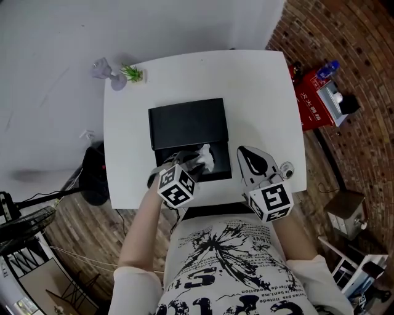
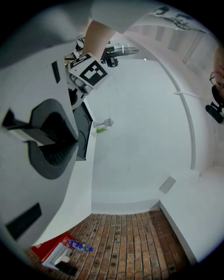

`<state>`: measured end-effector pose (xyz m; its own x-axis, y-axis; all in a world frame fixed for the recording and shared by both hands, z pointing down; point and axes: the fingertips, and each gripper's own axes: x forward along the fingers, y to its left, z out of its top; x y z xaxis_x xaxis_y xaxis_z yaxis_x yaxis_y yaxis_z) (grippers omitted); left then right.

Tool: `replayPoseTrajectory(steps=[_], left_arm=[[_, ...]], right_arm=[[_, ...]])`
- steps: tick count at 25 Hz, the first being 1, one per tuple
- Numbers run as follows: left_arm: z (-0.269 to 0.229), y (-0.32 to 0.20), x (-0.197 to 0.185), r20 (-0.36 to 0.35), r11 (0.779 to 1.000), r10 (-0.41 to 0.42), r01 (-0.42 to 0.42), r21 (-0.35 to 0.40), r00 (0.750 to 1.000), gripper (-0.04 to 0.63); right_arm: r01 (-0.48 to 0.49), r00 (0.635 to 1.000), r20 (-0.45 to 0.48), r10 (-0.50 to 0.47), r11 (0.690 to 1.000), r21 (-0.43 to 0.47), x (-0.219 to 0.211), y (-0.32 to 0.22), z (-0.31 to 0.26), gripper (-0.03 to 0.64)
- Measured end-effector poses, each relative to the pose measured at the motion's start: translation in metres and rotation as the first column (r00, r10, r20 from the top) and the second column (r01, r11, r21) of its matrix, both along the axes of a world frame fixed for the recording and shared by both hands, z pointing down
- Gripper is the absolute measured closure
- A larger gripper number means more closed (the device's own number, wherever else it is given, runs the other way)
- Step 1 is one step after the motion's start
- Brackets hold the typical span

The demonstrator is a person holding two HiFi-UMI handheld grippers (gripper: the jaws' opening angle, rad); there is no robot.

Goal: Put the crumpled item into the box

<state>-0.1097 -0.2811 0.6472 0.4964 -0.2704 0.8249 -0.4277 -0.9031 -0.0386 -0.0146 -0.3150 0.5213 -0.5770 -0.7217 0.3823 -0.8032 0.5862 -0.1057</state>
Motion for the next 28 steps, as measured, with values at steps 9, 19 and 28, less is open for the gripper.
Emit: replayPoseTrajectory(steps=[9,19,28], left_arm=[[-0.074,-0.007,-0.012,-0.208,0.989,-0.109,0.127,0.078,0.972,0.486],[-0.215,-0.012,-0.062,-0.454,0.895,-0.12,0.294,0.336,0.883,0.58],[-0.289,0.007,-0.113,-0.595,0.775,-0.156,0.472,0.421,0.788,0.581]], right_arm=[[-0.013,1.0,-0.02,0.014,0.999,0.038,-0.021,0.007,-0.03,0.603],[-0.076,0.997,-0.001,0.077,0.985,0.153,-0.049,0.012,-0.096,0.603],[-0.087,0.996,0.0,0.09,0.969,0.231,-0.066,0.026,-0.133,0.603]])
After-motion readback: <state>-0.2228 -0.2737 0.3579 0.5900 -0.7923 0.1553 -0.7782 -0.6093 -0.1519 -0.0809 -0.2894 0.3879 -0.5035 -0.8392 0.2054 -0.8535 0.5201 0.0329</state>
